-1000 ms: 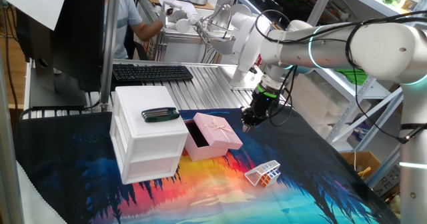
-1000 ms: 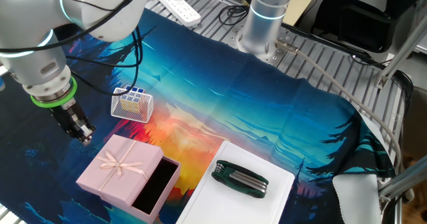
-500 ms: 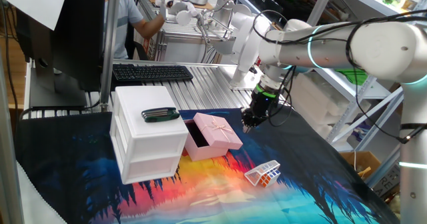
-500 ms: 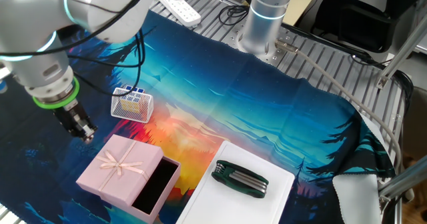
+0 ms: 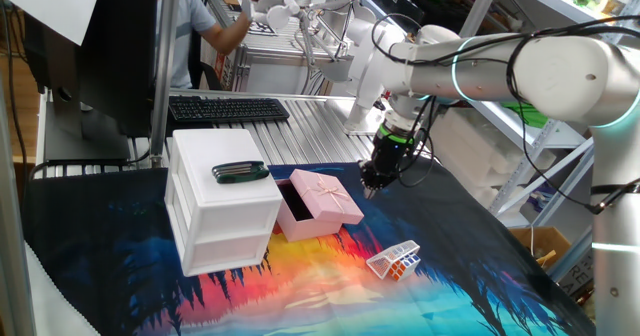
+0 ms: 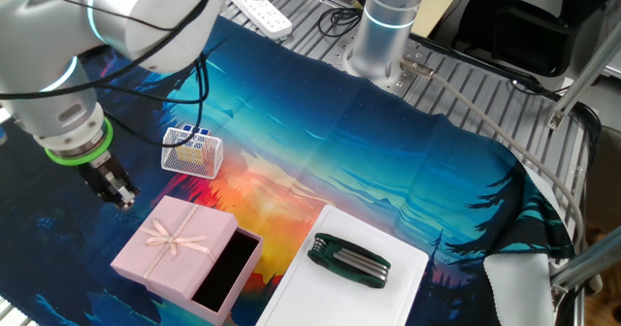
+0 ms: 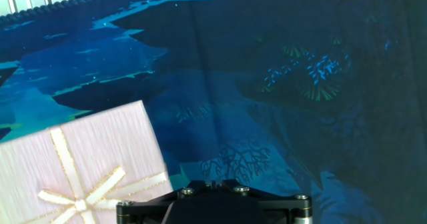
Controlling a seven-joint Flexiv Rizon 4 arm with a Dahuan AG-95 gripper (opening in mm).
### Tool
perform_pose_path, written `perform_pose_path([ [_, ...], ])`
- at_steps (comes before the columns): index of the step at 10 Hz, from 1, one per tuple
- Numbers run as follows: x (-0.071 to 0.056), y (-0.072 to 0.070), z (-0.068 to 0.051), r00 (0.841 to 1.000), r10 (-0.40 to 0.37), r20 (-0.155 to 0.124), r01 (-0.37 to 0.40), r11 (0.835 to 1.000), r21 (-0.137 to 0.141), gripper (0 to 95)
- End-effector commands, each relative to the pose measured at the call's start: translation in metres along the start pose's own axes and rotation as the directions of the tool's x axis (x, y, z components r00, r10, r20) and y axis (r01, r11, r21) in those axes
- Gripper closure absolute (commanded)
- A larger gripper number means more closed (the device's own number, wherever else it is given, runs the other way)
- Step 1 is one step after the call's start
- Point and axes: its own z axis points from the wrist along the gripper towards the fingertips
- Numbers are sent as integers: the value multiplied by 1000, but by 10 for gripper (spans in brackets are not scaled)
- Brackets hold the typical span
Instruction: Slide the outer casing onto the gift box
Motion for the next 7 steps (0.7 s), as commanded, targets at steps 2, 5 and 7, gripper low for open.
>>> perform_pose_path([
  [2,0,2,3,1000,-13,4,13,1000,-15,950],
  [5,-3,6,12,999,-34,1,34,999,-32,950],
  [7,-5,11,21,999,-35,-5,35,998,-43,950],
])
